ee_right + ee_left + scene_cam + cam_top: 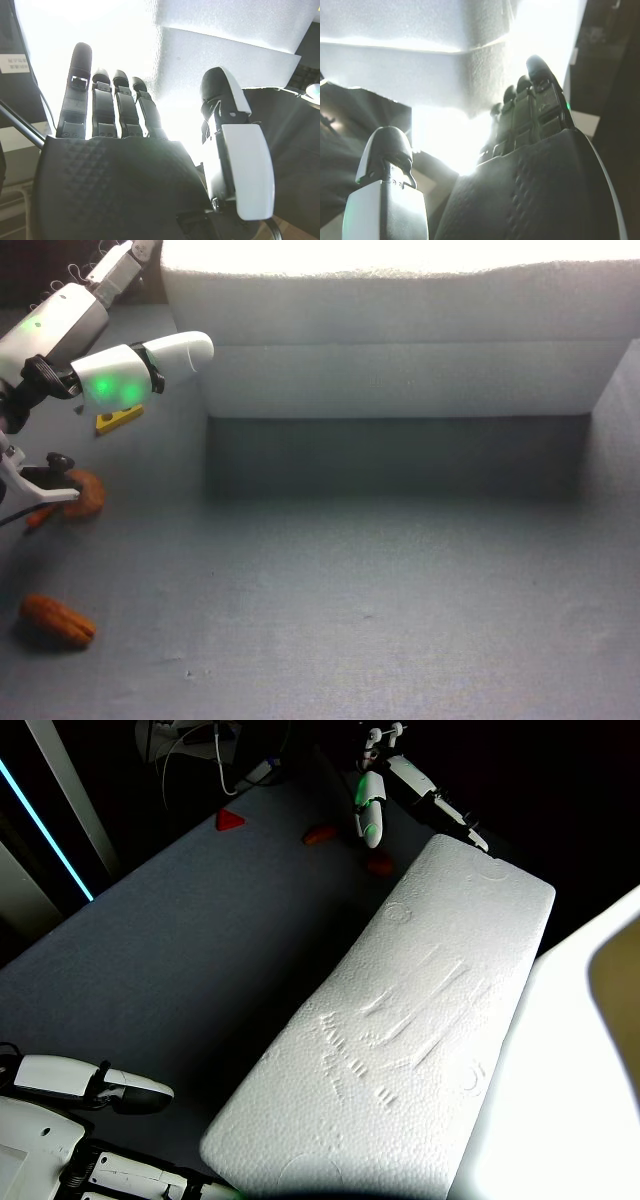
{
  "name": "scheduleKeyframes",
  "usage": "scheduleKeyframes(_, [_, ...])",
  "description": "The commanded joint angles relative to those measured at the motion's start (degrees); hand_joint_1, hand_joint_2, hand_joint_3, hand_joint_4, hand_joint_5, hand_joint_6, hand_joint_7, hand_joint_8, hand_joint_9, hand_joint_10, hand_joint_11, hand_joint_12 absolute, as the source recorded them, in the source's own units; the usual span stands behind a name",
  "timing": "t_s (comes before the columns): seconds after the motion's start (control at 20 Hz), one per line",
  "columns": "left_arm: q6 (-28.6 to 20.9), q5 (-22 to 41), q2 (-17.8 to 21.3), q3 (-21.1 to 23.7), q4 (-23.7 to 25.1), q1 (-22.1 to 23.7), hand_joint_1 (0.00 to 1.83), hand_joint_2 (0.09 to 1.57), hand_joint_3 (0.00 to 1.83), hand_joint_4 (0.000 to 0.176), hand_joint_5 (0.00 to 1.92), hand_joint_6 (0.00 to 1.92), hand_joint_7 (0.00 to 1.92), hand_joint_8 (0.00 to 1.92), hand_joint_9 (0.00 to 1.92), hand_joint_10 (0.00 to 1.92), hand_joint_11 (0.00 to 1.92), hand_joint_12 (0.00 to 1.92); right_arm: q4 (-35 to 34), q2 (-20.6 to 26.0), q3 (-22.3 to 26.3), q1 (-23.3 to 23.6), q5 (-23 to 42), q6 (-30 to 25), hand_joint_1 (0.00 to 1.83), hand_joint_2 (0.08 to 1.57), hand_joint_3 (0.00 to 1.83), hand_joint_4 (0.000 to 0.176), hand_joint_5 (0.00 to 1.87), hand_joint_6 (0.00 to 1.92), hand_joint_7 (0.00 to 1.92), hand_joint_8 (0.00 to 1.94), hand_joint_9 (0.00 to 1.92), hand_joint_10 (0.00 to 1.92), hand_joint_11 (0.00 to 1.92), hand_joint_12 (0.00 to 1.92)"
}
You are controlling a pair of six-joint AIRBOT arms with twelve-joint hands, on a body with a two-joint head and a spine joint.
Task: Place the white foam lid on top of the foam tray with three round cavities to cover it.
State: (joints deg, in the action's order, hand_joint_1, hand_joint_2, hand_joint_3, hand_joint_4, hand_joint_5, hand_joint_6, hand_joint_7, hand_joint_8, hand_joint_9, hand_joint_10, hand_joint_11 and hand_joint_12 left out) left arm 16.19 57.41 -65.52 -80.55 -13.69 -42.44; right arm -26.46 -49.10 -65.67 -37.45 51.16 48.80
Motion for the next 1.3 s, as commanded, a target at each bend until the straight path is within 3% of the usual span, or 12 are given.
scheduleKeyframes(0.0, [-0.2,6.5,0.2,0.2,1.2,0.2,0.41,1.15,0.00,0.044,0.00,0.00,0.00,0.00,0.00,0.00,0.00,0.39,0.6,0.4,-0.1,0.2,7.6,-0.4,0.46,1.30,0.00,0.002,0.00,0.00,0.00,0.00,0.00,0.00,0.00,1.14])
scheduleKeyframes(0.15, [-0.2,6.6,0.2,0.2,1.2,0.2,0.39,1.13,0.00,0.043,0.00,0.00,0.00,0.00,0.00,0.00,0.00,0.45,0.7,0.4,-0.1,0.2,7.6,-0.4,0.47,1.31,0.01,0.009,0.00,0.00,0.00,0.00,0.00,0.00,0.00,1.15])
scheduleKeyframes(0.2, [-0.2,6.6,0.3,0.2,1.2,0.2,0.40,1.12,0.00,0.041,0.00,0.00,0.00,0.00,0.00,0.00,0.00,0.41,0.7,0.4,-0.1,0.2,7.6,-0.4,0.47,1.31,0.00,0.019,0.00,0.00,0.00,0.00,0.00,0.00,0.00,1.09])
scheduleKeyframes(0.35, [-0.2,6.6,0.3,0.2,1.2,0.2,0.42,1.13,0.00,0.032,0.00,0.00,0.00,0.00,0.00,0.00,0.00,0.47,0.8,0.4,-0.1,0.3,7.6,-0.4,0.43,1.32,0.00,0.009,0.00,0.00,0.00,0.00,0.00,0.00,0.00,0.80])
scheduleKeyframes(0.4, [-0.2,6.6,0.3,0.2,1.2,0.2,0.40,1.12,0.00,0.051,0.00,0.00,0.00,0.00,0.00,0.00,0.00,0.52,0.8,0.4,-0.1,0.3,7.6,-0.4,0.41,1.33,0.00,0.006,0.00,0.00,0.00,0.00,0.00,0.00,0.00,0.88])
scheduleKeyframes(0.5, [-0.2,6.7,0.3,0.2,1.2,0.2,0.40,1.12,0.00,0.044,0.00,0.00,0.00,0.00,0.00,0.00,0.00,0.49,0.9,0.3,-0.1,0.3,7.6,-0.4,0.41,1.33,0.00,0.010,0.00,0.00,0.00,0.00,0.00,0.00,0.00,1.15])
scheduleKeyframes(0.65, [-0.1,6.7,0.5,0.4,0.7,-0.1,0.42,1.13,0.00,0.033,0.00,0.00,0.00,0.00,0.00,0.00,0.00,0.19,1.1,-0.3,-0.4,0.4,7.6,-0.8,0.43,1.32,0.00,0.012,0.00,0.00,0.00,0.00,0.00,0.00,0.00,1.16])
scheduleKeyframes(1.0, [0.7,7.5,2.4,1.1,-0.7,-1.9,0.44,1.13,0.00,0.015,0.00,0.00,0.00,0.00,0.00,0.00,0.00,0.12,-3.1,5.3,2.1,-2.7,10.9,1.5,0.43,1.31,0.00,0.029,0.00,0.00,0.00,0.00,0.00,0.00,0.00,1.28])
scheduleKeyframes(1.05, [0.8,7.5,2.6,1.1,-0.8,-2.0,0.44,1.13,0.00,0.015,0.00,0.00,0.00,0.00,0.00,0.00,0.00,0.11,-3.1,5.5,2.2,-2.8,11.1,1.5,0.45,1.28,0.01,0.026,0.00,0.00,0.00,0.00,0.00,0.00,0.00,0.34])
scheduleKeyframes(1.1, [0.8,7.5,2.7,1.1,-0.8,-2.0,0.44,1.13,0.00,0.012,0.00,0.00,0.00,0.00,0.00,0.00,0.00,0.18,-3.2,5.7,2.3,-2.8,11.1,1.5,0.39,1.30,0.02,0.031,0.00,0.00,0.00,0.00,0.00,0.00,0.00,0.07])
scheduleKeyframes(1.15, [0.8,7.6,2.8,1.2,-0.8,-2.1,0.45,1.13,0.00,0.008,0.00,0.00,0.00,0.00,0.00,0.00,0.00,0.12,-3.2,5.8,2.3,-2.9,11.2,1.5,0.36,1.30,0.02,0.049,0.00,0.00,0.00,0.00,0.00,0.00,0.00,0.01])
scheduleKeyframes(1.25, [0.9,7.8,3.0,1.3,-0.8,-2.2,0.47,1.13,0.00,0.012,0.00,0.00,0.00,0.00,0.00,0.00,0.00,0.03,-3.2,6.0,2.4,-3.0,11.4,1.5,0.34,1.31,0.02,0.046,0.00,0.00,0.00,0.00,0.00,0.00,0.00,0.00])
